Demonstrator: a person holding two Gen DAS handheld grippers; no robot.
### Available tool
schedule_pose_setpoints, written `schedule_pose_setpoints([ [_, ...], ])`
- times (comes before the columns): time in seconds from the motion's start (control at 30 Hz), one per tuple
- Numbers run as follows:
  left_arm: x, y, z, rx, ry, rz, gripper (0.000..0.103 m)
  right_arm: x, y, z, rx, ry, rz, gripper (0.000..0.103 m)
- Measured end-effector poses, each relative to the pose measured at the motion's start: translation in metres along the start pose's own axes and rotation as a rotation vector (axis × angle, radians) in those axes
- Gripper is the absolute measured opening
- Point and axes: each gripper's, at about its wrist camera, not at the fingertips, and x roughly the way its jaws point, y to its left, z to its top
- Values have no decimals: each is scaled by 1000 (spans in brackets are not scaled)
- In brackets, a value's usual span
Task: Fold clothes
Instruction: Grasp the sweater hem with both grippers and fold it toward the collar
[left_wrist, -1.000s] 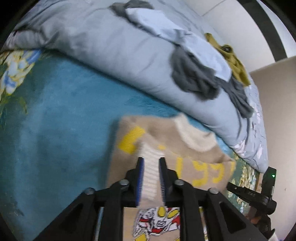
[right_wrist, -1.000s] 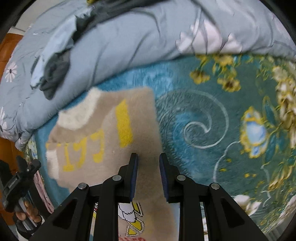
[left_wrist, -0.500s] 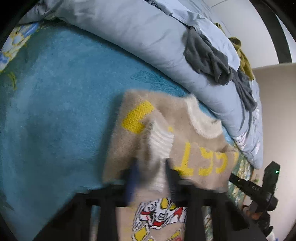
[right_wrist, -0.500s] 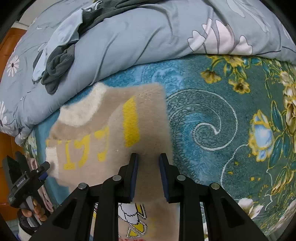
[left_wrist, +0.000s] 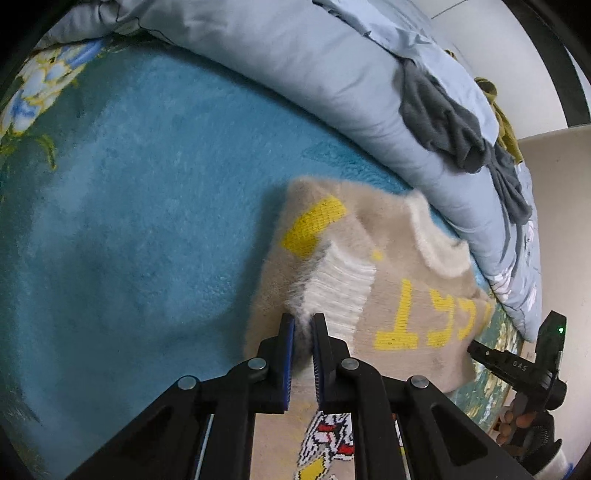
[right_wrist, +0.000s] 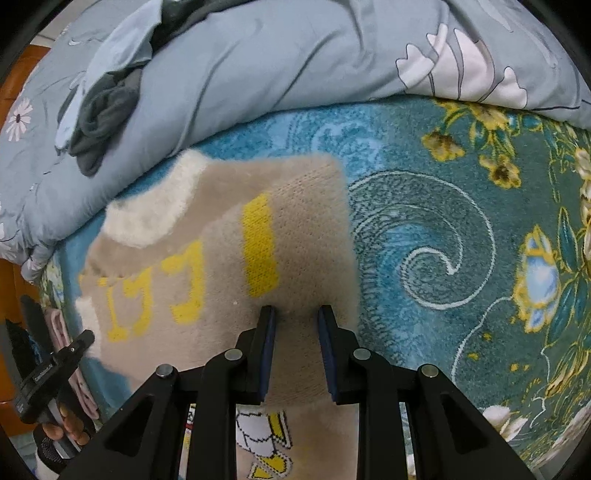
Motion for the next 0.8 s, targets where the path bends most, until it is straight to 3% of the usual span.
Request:
schedule_pose_setpoints([
  [0.13, 4, 0, 2, -1, 14, 6, 11, 4, -2, 3, 3, 6, 3, 24],
  [0.4, -27, -6, -7, 50, 5, -11, 17, -19, 0, -6, 9, -18, 33, 25],
  [0.47, -39, -2, -15, 50, -5, -20, 32, -29, 1, -16, 11, -36, 45, 25],
  [0.5, -43, -2, -22, 49, -8, -34, 48, -35, 0, -25, 17, -45, 51, 25],
  [0.53, -46, -2, -29, 47, -11, -48, 62, -38, -2, -32, 22, -50, 55, 34],
  [0.57, -51, 0, -37, 58, -14, -48, 67, -41, -5, -42, 31, -51, 62, 50],
  [0.63, -59, 3, -54, 86, -9, -29, 79, -42, -6, -62, 50, -44, 76, 56],
  [0.8, -49, 21, -106, 150, 96, 63, 83, -24, -20, -141, 95, 27, 55, 56],
])
